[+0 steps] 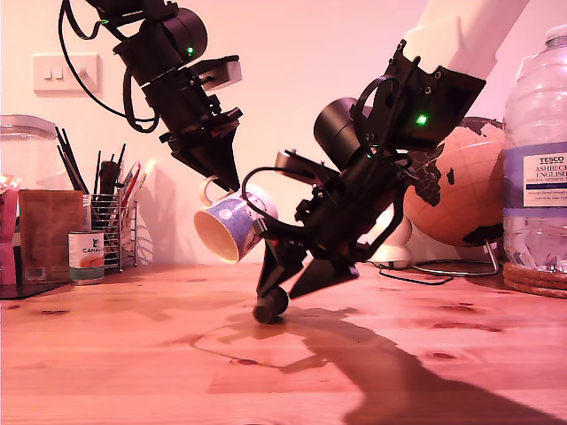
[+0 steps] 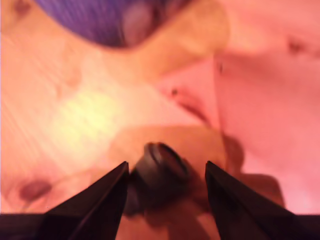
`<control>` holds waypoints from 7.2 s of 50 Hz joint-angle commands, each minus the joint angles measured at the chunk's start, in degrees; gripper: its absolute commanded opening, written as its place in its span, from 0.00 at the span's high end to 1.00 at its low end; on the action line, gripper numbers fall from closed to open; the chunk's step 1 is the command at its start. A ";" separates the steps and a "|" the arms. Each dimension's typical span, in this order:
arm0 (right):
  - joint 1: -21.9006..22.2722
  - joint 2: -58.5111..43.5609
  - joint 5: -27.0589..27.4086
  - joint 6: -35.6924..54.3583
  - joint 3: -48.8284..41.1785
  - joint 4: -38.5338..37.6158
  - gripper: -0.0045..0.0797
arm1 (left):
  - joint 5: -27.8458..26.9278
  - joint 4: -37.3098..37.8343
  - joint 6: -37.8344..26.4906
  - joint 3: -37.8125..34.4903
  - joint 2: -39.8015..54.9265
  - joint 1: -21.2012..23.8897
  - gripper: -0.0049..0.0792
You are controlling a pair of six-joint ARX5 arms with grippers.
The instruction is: Lift the coffee cup and remove the coffee capsule that is hidden under it
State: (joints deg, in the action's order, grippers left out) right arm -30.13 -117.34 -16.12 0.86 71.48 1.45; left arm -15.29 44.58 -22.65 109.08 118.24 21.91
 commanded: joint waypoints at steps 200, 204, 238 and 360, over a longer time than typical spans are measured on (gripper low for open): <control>17.77 8.57 7.48 1.42 16.85 39.78 0.96 | -2.62 -3.02 1.68 0.90 -1.36 -0.07 0.97; 16.74 8.57 4.46 0.50 17.53 38.18 0.96 | -3.43 -3.37 1.68 0.90 -1.36 -0.07 0.97; 13.27 7.52 -2.91 -1.53 17.57 28.26 0.96 | -14.36 -12.61 8.41 0.90 -1.33 -1.18 0.97; 12.98 3.50 -9.49 -8.61 17.57 18.71 0.96 | -21.31 -17.90 12.20 0.90 -1.33 2.01 0.97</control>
State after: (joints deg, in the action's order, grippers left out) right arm -16.62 -112.97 -25.19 -7.57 89.25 20.75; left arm -35.99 28.05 -10.61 109.08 118.24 23.86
